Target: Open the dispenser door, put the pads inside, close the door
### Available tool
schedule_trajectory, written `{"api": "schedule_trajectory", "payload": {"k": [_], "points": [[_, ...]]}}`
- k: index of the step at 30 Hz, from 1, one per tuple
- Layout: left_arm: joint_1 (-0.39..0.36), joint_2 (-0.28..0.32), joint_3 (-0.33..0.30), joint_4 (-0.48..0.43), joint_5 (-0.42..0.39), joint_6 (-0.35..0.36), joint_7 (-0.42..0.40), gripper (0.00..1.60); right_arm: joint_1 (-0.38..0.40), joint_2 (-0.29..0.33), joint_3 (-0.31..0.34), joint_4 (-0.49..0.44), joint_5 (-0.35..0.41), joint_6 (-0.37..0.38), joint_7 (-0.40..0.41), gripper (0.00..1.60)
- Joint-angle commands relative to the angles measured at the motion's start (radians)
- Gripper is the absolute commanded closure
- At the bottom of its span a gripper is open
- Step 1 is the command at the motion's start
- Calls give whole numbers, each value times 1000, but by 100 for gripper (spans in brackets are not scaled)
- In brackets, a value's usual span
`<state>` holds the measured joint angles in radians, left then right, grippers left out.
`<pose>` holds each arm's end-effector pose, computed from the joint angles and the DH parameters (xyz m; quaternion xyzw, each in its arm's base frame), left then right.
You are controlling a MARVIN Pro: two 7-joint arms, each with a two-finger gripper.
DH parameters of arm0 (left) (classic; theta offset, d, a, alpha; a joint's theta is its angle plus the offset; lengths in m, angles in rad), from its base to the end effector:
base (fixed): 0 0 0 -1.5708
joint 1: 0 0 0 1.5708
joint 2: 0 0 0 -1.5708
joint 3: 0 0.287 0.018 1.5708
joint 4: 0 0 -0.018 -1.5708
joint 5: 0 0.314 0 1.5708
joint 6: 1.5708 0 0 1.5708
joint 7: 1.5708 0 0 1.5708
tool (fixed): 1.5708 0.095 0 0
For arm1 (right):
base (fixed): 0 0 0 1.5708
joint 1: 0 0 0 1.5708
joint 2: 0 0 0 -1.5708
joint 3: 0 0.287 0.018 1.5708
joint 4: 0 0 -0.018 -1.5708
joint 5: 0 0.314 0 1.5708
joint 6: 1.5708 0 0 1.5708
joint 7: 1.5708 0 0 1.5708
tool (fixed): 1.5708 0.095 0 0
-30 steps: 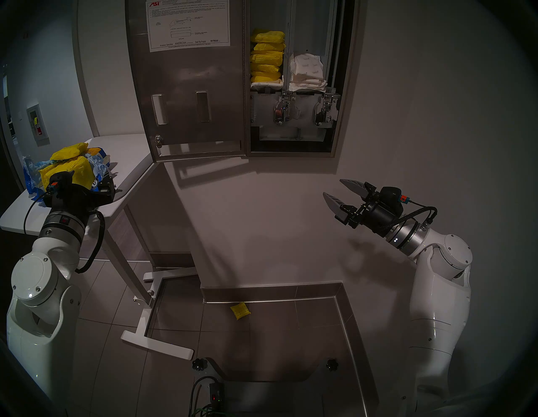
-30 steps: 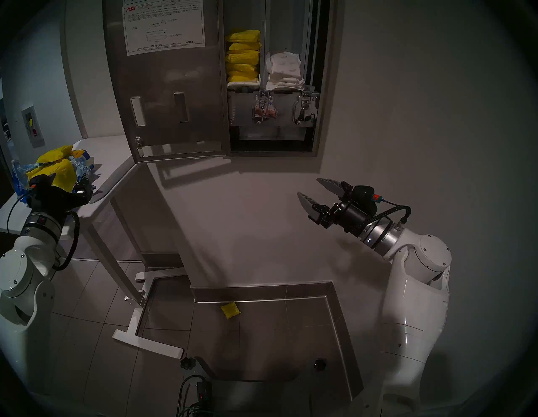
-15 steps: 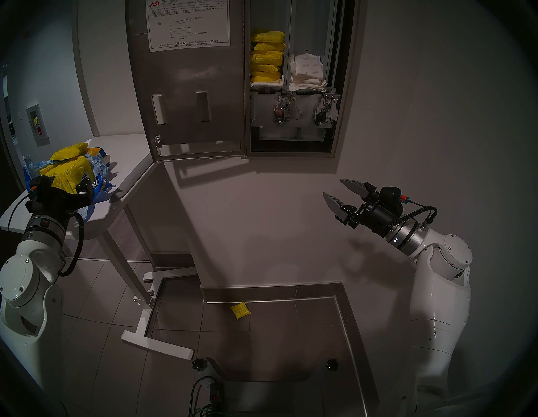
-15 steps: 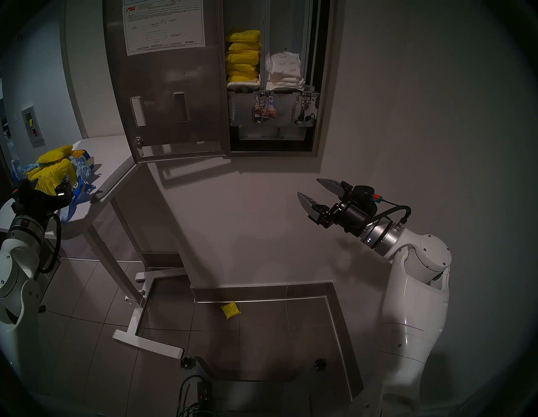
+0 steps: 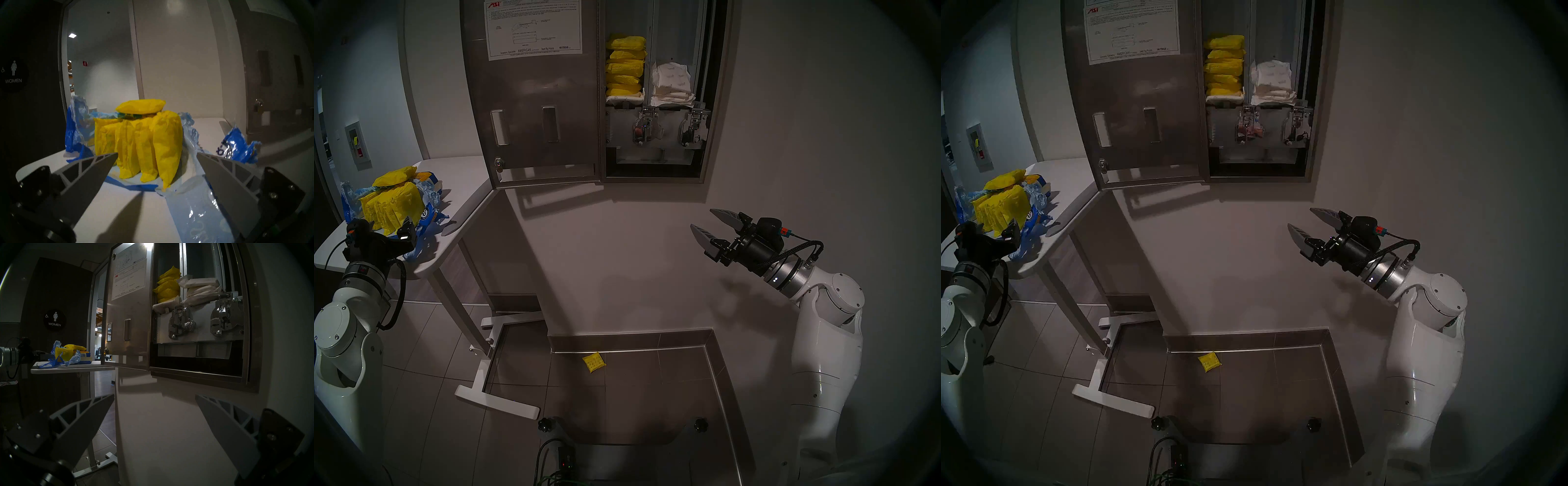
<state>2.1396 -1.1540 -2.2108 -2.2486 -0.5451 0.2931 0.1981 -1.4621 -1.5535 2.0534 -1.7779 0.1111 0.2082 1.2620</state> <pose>0.2563 0.2300 -0.1386 -0.6840 -0.1025 -0.6968 0.1902 0.3799 -0.0888 -0.1886 -0.5857 -0.2722 -0.7098 0.2810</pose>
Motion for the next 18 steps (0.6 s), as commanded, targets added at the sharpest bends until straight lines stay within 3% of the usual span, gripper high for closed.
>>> {"api": "schedule_trajectory", "payload": {"k": [1, 18], "points": [[-23, 21, 9, -1, 14, -38, -14, 0, 25, 2, -3, -26, 9, 2, 1, 0], [-58, 26, 35, 21, 27, -55, -31, 0, 25, 2, -3, -26, 9, 2, 1, 0]]}}
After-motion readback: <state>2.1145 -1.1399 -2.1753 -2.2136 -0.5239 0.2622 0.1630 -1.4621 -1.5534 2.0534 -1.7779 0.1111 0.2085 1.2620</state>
